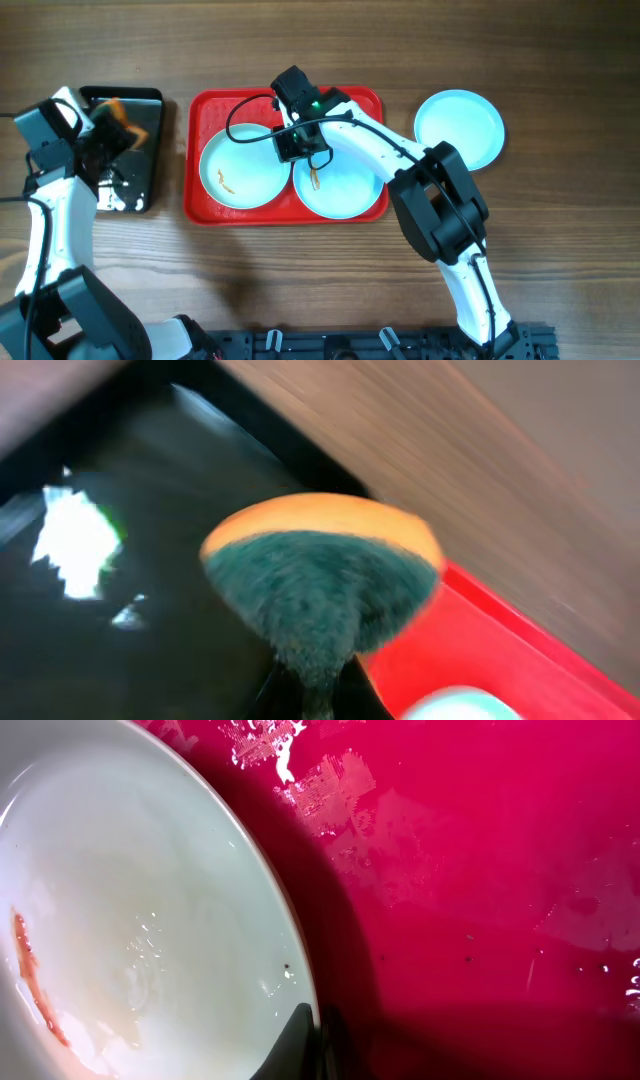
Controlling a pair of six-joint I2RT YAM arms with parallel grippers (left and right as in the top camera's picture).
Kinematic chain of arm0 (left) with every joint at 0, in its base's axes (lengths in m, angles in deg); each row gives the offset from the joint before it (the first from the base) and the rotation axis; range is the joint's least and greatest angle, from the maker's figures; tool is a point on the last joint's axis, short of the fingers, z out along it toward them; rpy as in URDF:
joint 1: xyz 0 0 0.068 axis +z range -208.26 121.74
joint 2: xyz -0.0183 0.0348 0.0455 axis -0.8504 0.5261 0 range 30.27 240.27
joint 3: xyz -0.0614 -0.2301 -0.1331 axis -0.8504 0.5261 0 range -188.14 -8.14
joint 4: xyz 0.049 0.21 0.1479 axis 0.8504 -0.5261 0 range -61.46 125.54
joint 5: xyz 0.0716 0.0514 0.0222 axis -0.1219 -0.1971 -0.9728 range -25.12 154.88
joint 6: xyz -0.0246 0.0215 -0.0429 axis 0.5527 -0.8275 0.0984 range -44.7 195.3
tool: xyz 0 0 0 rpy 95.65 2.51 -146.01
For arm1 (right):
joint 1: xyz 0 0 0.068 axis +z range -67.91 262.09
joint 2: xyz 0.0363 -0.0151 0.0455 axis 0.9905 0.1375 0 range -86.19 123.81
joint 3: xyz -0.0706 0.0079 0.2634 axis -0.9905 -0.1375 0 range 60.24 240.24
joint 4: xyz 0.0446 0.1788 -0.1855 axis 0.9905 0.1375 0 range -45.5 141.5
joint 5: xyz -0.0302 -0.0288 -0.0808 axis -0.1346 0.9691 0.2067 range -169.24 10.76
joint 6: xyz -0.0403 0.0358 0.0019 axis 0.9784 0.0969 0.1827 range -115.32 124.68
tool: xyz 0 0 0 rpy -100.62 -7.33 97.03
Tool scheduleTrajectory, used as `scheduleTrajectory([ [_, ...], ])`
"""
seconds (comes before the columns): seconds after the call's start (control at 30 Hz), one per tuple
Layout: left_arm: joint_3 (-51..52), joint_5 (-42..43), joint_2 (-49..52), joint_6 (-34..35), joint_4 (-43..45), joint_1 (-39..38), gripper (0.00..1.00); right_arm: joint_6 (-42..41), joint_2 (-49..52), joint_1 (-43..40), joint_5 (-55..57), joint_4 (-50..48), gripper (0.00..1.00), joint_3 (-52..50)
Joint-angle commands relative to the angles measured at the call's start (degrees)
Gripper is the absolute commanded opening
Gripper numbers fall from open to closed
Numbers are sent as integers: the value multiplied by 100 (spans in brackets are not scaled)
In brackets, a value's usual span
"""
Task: Clean dirty plates on tray and stack at the side
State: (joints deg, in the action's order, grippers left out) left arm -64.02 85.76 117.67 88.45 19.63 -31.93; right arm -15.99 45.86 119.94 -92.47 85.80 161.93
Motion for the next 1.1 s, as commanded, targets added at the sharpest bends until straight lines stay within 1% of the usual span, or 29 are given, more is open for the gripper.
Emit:
scheduleTrajectory([
  [0.0, -28, 3038, -44, -72, -457, -9, 4, -232, 103, 17, 164, -76, 4, -20],
  [0.03, -28, 3322, -44, -72, -693, -74, 4, -262, 103, 17, 164, -127, 4, -20],
  [0.1, -28, 3259, -39, -79, -1226, -251, 4, -455, 103, 17, 186, -179, 4, -20],
  [0.13, -28, 2730, -37, -79, -1670, -516, 4, -599, 103, 17, 184, -186, 4, -20],
  [0.2, -26, 1084, -26, -76, -2159, -1185, 4, -833, 103, 17, 181, -179, 4, -20],
  [0.23, -22, 573, -15, -76, -2181, -1519, 4, -946, 103, 17, 160, -168, 4, -20],
  [0.27, -22, 391, 2, -74, -2131, -1788, 4, -944, 103, 17, 162, -160, 4, -20],
  [0.33, -22, 278, 59, -63, -1974, -2114, 4, -938, 103, 17, 162, -160, 4, -20],
  [0.4, -22, 2, 251, 350, -1755, -2391, 4, -942, 103, 17, 162, -160, 4, -20],
  [0.57, -22, -79, 1016, 835, -1226, -2500, 4, -940, 103, 17, 162, -157, 4, -20],
  [0.6, -22, -63, 1213, 837, -1080, -2500, 4, -942, 103, 17, 162, -160, 4, -20],
  [0.7, -22, -94, 1515, 807, -999, -2498, 4, -942, 103, 17, 164, -160, 4, -20],
  [0.73, -22, -358, 1620, 636, -1005, -2498, 4, -944, 103, 17, 164, -160, 4, -20],
  [0.77, -22, -828, 1683, 505, -1051, -2498, 4, -944, 103, 17, 164, -157, 4, -20],
  [0.8, -22, -1729, 1714, 511, -1161, -2498, 4, -935, 103, 17, 164, -142, 4, -20],
  [0.87, -24, -2800, 1707, 514, -1314, -2494, 4, -933, 103, 17, 210, -111, 4, -20],
  [0.9, -24, -3198, 1707, 531, -1373, -2494, 4, -931, 103, 17, 275, -96, 4, -20],
  [1.0, -79, -4100, 1620, 533, -1440, -2496, 4, -927, 103, 17, 339, -46, 4, -20],
  [1.07, -190, -4194, 1412, 533, -1456, -2496, 4, -929, 103, 17, 356, -31, 4, -20],
])
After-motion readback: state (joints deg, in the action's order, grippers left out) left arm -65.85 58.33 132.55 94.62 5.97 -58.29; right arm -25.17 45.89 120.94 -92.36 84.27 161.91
